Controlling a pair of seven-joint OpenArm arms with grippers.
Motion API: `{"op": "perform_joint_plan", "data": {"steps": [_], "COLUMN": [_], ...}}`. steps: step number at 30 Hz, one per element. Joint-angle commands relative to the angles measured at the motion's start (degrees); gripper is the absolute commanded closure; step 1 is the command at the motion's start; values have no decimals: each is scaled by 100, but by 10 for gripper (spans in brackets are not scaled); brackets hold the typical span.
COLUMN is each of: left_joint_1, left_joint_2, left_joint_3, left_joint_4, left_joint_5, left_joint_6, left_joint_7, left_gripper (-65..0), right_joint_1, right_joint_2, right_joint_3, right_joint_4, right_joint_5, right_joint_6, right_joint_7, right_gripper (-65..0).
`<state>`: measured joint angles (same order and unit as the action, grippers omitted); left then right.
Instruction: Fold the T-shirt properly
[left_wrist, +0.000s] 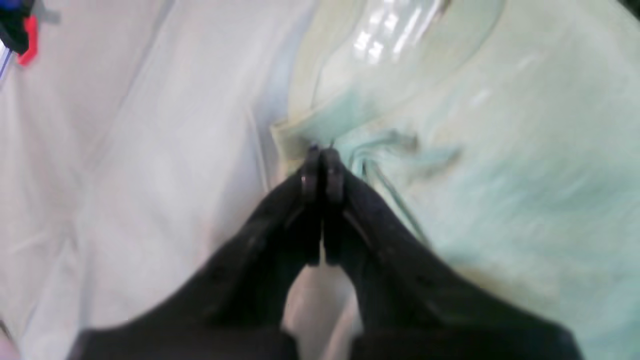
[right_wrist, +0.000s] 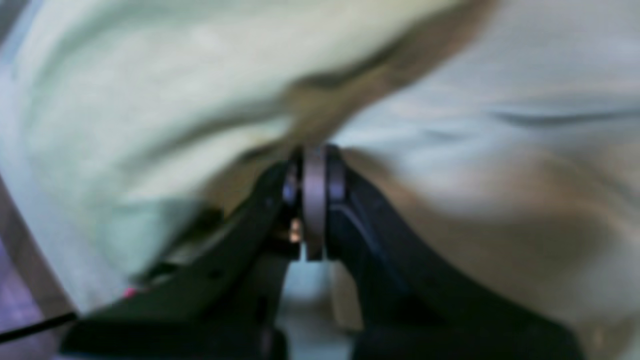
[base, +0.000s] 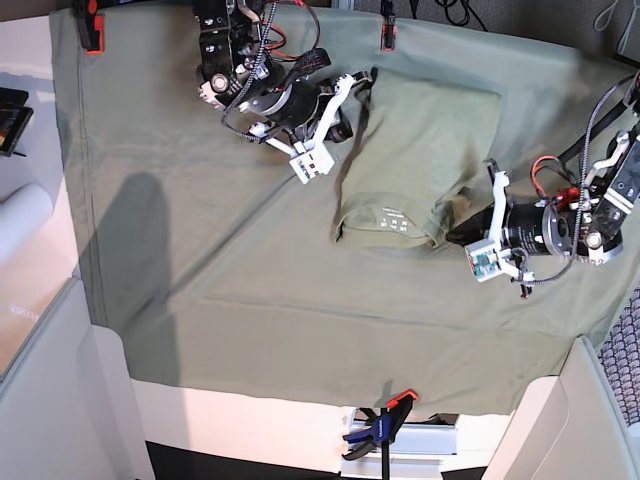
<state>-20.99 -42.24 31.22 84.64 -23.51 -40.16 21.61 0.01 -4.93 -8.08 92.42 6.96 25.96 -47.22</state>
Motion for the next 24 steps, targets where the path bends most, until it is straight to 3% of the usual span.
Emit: {"op": "perform_joint_plan", "data": {"steps": [1, 4, 8, 12, 16, 20, 24], "left_joint_1": [-70, 179, 544, 476, 170, 131, 131], "left_joint_2": [-120, -85, 437, 1093, 1523, 1617, 1541], "left_joint_3": [-181, -328, -321, -323, -323, -323, -323], "left_joint_4": [243, 743, 739, -271, -1545, -2234, -2041], "left_joint_5": [-223, -686, -501, -74, 376, 553, 428], "left_joint_6": [16, 16, 16, 16, 16, 16, 16], "left_joint_7": [0, 140, 83, -376, -844, -1202, -1182], "left_gripper": [0, 0, 0, 0, 0, 0, 0], "right_joint_1": [114, 155, 315, 328, 326, 313, 315], "right_joint_2": [-48, -55, -81, -81, -79, -79, -81], "right_joint_3": [70, 367, 780, 1010, 1023, 1023, 1021], "right_joint_4": [181, 297, 304, 304, 304, 304, 304], "right_joint_5": [122, 282, 560, 647, 654, 656, 656], "right_joint_6": [35, 31, 33, 35, 37, 42, 39], "right_joint_7": [153, 293, 319, 299, 197, 201, 243], "right_gripper": [0, 0, 0, 0, 0, 0, 0]}}
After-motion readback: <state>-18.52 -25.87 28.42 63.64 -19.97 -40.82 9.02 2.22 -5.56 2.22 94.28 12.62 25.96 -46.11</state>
